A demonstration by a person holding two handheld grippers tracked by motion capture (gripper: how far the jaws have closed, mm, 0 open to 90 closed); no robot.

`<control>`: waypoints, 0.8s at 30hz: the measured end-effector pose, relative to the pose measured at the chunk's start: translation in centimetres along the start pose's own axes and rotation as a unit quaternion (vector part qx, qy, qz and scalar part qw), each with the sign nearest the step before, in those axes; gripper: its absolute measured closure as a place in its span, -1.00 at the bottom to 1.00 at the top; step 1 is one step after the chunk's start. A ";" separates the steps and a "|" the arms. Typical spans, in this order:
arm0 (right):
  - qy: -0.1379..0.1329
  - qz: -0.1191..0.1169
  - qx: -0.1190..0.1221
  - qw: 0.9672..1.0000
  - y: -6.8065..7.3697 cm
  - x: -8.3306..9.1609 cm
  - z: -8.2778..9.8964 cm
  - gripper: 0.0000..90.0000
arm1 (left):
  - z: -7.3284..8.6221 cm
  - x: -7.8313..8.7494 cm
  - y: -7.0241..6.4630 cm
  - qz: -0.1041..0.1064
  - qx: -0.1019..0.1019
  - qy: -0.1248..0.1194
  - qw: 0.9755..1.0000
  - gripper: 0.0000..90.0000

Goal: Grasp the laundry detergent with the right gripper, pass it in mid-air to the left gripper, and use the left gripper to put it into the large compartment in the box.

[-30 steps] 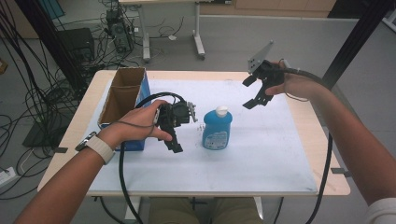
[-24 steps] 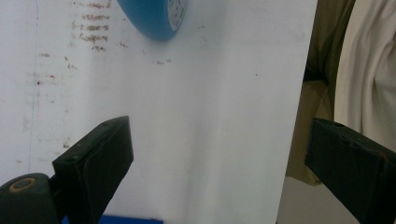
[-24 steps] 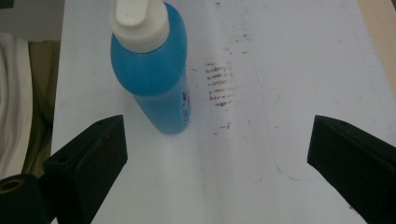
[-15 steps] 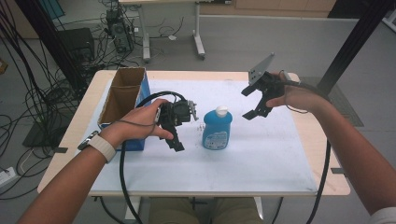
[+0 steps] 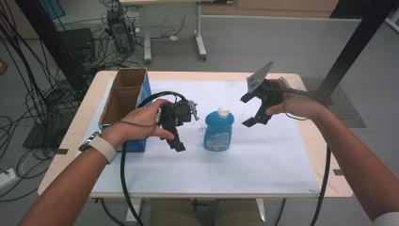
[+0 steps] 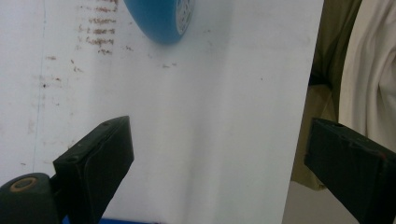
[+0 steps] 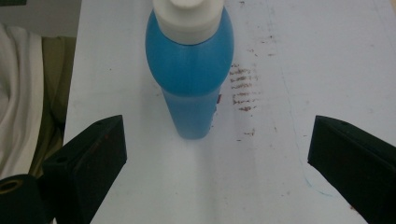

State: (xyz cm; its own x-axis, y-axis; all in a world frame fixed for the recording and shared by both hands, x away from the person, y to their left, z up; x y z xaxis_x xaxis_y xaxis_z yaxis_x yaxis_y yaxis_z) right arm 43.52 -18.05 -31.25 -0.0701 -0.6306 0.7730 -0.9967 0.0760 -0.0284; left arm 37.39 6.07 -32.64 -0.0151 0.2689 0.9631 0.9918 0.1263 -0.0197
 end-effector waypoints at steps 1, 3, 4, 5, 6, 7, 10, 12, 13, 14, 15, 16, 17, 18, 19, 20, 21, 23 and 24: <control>0.000 -0.001 0.001 1.000 0.1 -0.1 0.1 -0.90 | 0.0 0.0 0.0 0.000 0.002 -0.002 1.000 -0.81; -0.001 0.000 0.002 1.000 0.1 -0.2 0.2 -0.91 | 0.0 -0.1 0.0 0.001 0.002 -0.002 1.000 -0.81; -0.002 -0.001 0.001 1.000 0.2 -0.2 0.2 -0.91 | 0.0 -0.1 0.0 0.001 0.002 -0.002 1.000 -0.81; -0.002 -0.002 0.000 1.000 0.2 -0.3 0.2 -0.91 | 0.0 -0.1 0.0 0.000 0.002 -0.002 1.000 -0.81; -0.002 -0.001 0.001 1.000 0.2 -0.3 0.2 -0.91 | 0.0 0.0 0.1 0.000 0.000 -0.001 1.000 -0.81; -0.003 0.000 0.001 1.000 0.2 -0.3 0.2 -0.91 | 0.0 0.0 0.1 0.000 0.000 0.000 1.000 -0.81; -0.004 -0.001 0.001 1.000 0.3 -0.4 0.2 -0.91 | 0.0 0.0 0.1 -0.001 0.003 -0.003 1.000 -0.81; -0.005 -0.001 0.001 1.000 0.3 -0.4 0.2 -0.91 | 0.1 0.0 0.1 -0.001 0.004 -0.003 1.000 -0.81; -0.004 -0.001 0.000 1.000 0.4 -0.5 0.2 -0.91 | 0.1 0.0 0.1 -0.001 0.004 -0.003 1.000 -0.81; -0.004 -0.002 0.000 1.000 0.4 -0.5 0.2 -0.91 | 0.1 0.0 0.1 0.000 0.004 -0.002 1.000 -0.81; -0.005 -0.002 0.000 1.000 0.5 -0.6 0.2 -0.91 | 0.1 0.0 0.1 -0.001 0.003 -0.002 1.000 -0.81; -0.005 -0.002 0.000 1.000 0.5 -0.6 0.2 -0.91 | 0.1 0.0 0.1 -0.001 0.003 -0.002 1.000 -0.81; -0.005 -0.002 -0.001 1.000 0.5 -0.7 0.2 -0.91 | 0.1 0.0 0.1 -0.001 0.003 -0.003 1.000 -0.81; -0.005 -0.002 -0.002 1.000 0.6 -0.7 0.2 -0.91 | 0.1 0.0 0.1 -0.001 0.003 -0.003 1.000 -0.81; -0.006 -0.002 -0.002 1.000 0.6 -0.8 0.3 -0.91 | 0.1 0.0 0.1 -0.001 0.004 -0.003 1.000 -0.81; -0.006 -0.002 -0.002 1.000 0.6 -0.8 0.3 -0.91 | 0.1 0.0 0.1 -0.002 0.004 -0.003 1.000 -0.81; -0.007 -0.003 -0.002 1.000 0.6 -0.8 0.3 -0.91 | 0.2 0.0 0.1 -0.002 0.001 0.000 1.000 -0.81; -0.007 -0.003 -0.002 1.000 0.6 -0.8 0.3 -0.91 | 0.2 0.0 0.1 -0.002 0.003 -0.001 1.000 -0.81; -0.007 -0.003 -0.002 1.000 0.6 -0.8 0.3 -0.91 | 0.2 0.0 0.2 -0.002 0.001 0.001 1.000 -0.81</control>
State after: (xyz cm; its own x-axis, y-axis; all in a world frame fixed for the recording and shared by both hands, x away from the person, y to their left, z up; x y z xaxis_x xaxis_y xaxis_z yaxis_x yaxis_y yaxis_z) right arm 42.98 -17.69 -32.08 -0.0652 -0.6423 0.7637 -0.9969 0.0754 -0.0217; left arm 37.53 6.26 -32.66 -0.0193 0.2662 0.9637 0.9915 0.1288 -0.0158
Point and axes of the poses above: each handheld gripper's, and its own axes: x roughly backward along the jaws, z roughly out of its underside, y roughly to its left, the point moved 5 cm from there along -x, roughly forward along the jaws, and after that the axes turned 4 degrees about -y, right-handed, at the moved point
